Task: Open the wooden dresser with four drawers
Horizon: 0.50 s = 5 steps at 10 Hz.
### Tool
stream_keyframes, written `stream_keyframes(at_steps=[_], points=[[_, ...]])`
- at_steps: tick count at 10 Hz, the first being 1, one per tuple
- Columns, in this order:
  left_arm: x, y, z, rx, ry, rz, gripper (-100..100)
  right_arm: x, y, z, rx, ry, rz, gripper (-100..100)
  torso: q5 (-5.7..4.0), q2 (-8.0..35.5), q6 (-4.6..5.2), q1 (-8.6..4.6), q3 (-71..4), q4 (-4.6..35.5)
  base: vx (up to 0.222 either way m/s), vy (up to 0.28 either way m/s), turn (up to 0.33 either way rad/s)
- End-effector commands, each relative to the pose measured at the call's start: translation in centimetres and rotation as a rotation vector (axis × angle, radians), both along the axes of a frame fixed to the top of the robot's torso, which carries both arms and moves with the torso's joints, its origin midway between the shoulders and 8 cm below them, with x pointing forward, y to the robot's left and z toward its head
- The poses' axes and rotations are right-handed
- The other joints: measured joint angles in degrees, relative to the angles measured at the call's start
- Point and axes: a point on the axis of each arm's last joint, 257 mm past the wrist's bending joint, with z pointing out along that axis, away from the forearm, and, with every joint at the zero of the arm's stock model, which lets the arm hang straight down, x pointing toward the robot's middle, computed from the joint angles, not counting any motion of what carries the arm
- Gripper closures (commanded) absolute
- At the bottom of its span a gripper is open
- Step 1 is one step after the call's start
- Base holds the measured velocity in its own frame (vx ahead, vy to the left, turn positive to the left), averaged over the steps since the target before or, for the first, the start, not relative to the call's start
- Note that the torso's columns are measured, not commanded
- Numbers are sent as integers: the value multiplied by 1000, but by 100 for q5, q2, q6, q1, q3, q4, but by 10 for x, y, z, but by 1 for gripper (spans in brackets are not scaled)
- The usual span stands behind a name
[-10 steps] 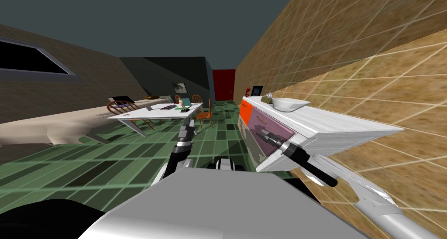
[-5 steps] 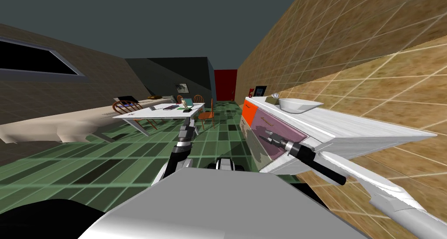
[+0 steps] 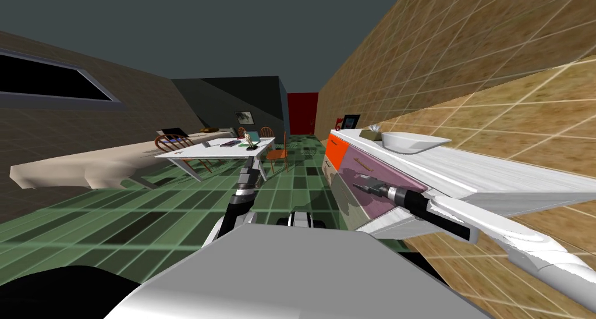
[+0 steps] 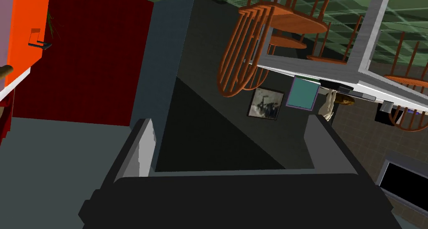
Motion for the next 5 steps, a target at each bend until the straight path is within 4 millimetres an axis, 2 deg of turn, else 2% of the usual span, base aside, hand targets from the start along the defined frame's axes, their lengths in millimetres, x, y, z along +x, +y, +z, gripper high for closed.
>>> stream_keyframes(at_steps=[1,5], points=[[0,0,0,0,0,0,0,-3,-27,-4,-142,14,21,-100,-2,11,0,-8,6,3,36,42,14],[0,0,0,0,0,0,0,-6,-93,-9,-441,50,58,-100,-3,3,-2,-9,2,1,62,33,14]])
